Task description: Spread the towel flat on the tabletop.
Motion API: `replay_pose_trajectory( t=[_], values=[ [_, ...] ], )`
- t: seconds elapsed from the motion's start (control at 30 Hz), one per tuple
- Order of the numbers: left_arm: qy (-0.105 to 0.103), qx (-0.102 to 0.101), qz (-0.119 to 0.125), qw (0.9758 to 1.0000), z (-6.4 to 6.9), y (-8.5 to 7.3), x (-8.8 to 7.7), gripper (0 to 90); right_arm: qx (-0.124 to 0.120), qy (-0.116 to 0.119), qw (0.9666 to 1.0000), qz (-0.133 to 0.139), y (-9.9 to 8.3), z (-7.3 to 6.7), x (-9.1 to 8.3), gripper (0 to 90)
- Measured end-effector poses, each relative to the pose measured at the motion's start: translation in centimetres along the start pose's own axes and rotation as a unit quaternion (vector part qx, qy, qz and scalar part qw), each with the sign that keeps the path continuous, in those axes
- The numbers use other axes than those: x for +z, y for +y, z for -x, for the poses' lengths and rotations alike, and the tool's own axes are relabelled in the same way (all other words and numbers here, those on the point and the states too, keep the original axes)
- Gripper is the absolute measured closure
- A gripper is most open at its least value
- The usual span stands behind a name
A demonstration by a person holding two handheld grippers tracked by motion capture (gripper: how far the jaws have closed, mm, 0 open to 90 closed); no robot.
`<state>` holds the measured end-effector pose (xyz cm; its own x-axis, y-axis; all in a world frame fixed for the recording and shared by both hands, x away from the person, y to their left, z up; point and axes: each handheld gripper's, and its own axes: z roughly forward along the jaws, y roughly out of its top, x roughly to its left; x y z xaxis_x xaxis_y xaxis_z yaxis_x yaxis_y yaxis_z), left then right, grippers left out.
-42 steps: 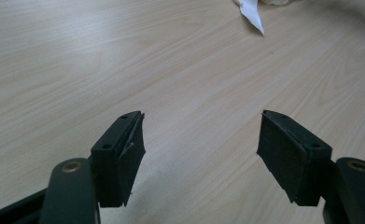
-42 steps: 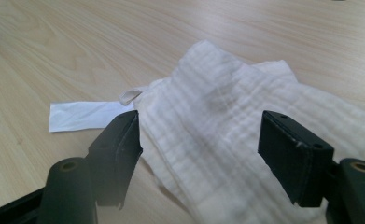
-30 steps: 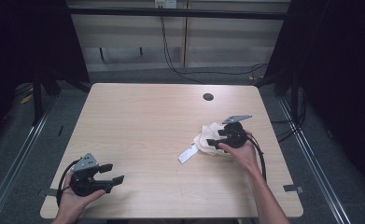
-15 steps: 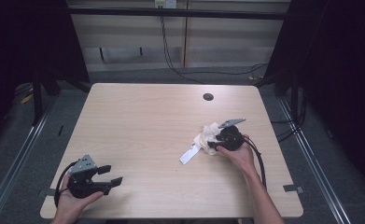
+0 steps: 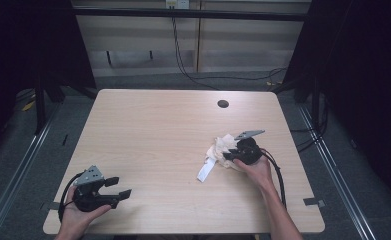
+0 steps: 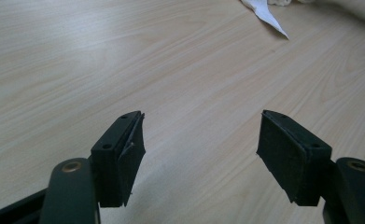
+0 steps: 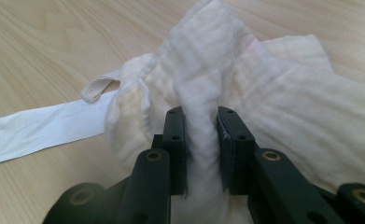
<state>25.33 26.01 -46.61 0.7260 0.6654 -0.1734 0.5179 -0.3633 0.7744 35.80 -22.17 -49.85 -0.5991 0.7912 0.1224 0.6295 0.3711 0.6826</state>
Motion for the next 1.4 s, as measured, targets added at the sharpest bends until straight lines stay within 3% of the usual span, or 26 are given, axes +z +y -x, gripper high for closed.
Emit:
replay_pose_trajectory(
  t=[0.37,0.6,0.8,0.9,1.0,1.13,1.4],
  values=[
    [0.004,-0.006,0.004,1.0000,-0.2,0.1,0.1,31.1,0.005,0.024,0.9997,0.006,-0.9,-1.1,-0.5,76.7],
    [0.000,-0.003,0.001,1.0000,0.0,0.1,0.2,31.8,-0.004,0.022,0.9997,-0.005,-1.0,-2.2,-0.8,76.9],
    [0.000,-0.002,0.000,1.0000,0.0,0.2,0.4,32.8,-0.006,0.042,0.9991,-0.004,-1.7,-3.1,-1.3,77.0],
    [-0.001,0.000,0.001,1.0000,0.0,0.3,0.6,33.6,-0.003,0.043,0.9990,-0.012,-1.8,-3.7,-1.5,77.0],
    [-0.021,-0.010,0.008,0.9997,0.2,0.3,0.8,36.8,-0.007,0.056,0.9984,-0.012,-2.2,-4.4,-1.6,77.3],
    [-0.021,-0.006,0.007,0.9997,0.3,0.3,0.9,37.9,-0.011,0.060,0.9980,-0.019,-2.3,-5.5,-1.8,77.9],
    [-0.015,-0.003,0.007,0.9999,0.3,0.3,0.8,37.9,-0.035,0.093,0.9949,-0.015,-2.2,-7.9,-1.3,78.1]
  ],
)
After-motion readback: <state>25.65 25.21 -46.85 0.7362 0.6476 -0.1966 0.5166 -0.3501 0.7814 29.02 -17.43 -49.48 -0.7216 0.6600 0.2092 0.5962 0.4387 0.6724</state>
